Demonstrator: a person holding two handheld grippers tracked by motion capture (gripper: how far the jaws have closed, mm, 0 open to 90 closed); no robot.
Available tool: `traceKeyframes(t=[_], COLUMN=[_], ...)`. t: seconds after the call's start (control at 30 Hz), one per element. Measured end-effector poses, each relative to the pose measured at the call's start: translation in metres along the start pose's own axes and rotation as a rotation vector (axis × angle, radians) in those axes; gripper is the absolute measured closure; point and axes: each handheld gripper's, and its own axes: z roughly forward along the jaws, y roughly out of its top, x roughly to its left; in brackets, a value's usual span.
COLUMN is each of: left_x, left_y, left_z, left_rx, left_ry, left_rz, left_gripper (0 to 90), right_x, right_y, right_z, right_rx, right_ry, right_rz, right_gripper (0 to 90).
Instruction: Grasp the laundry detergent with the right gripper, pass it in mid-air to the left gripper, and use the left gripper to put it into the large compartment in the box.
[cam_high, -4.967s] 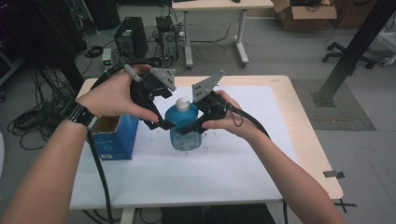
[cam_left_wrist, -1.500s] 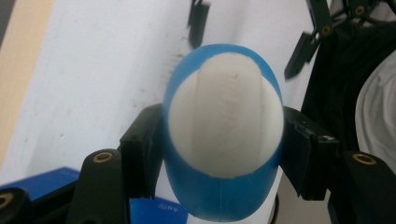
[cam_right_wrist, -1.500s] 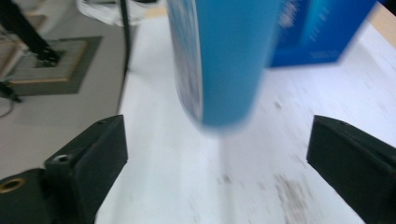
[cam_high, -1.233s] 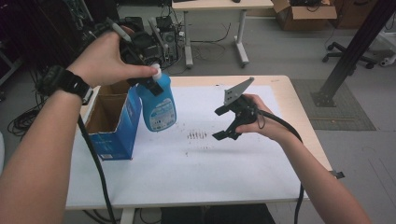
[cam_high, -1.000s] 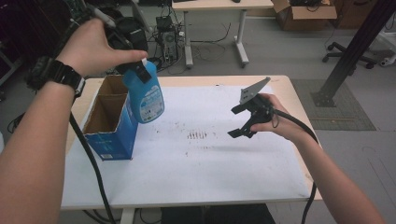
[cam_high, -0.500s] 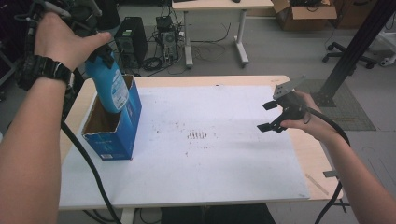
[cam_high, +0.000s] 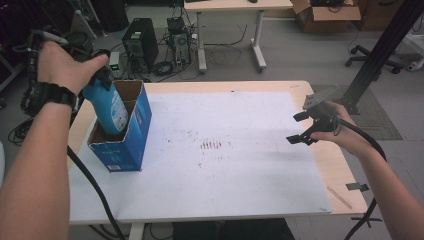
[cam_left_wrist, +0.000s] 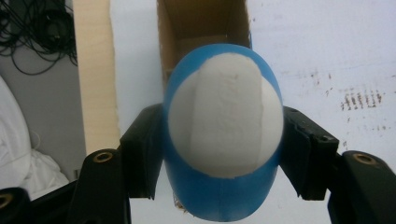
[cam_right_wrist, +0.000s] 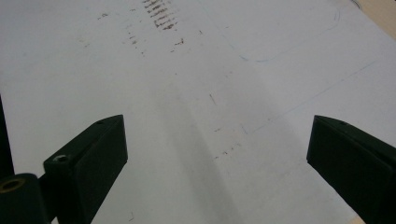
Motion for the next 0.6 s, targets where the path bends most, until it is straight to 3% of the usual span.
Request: traceKeyframes(t=[0.27, 0.6], left_x=[0.003, 0.003], left_y=[-0.009, -0.019], left_z=[0.035, 0.073], left_rx=[0.046, 0.093], left_ry=[0.005, -0.018], left_rz=[-0.003, -0.012], left_gripper=[38.2, 38.2], right_x=[-0.001, -0.002], right_y=[-0.004, -0.008], right_z=[-0.002, -0.001], right_rx=[0.002, 0.006], right_ry=[-0.005, -0.002], right_rz=[0.008, 0.019], right_gripper=[5.2, 5.4])
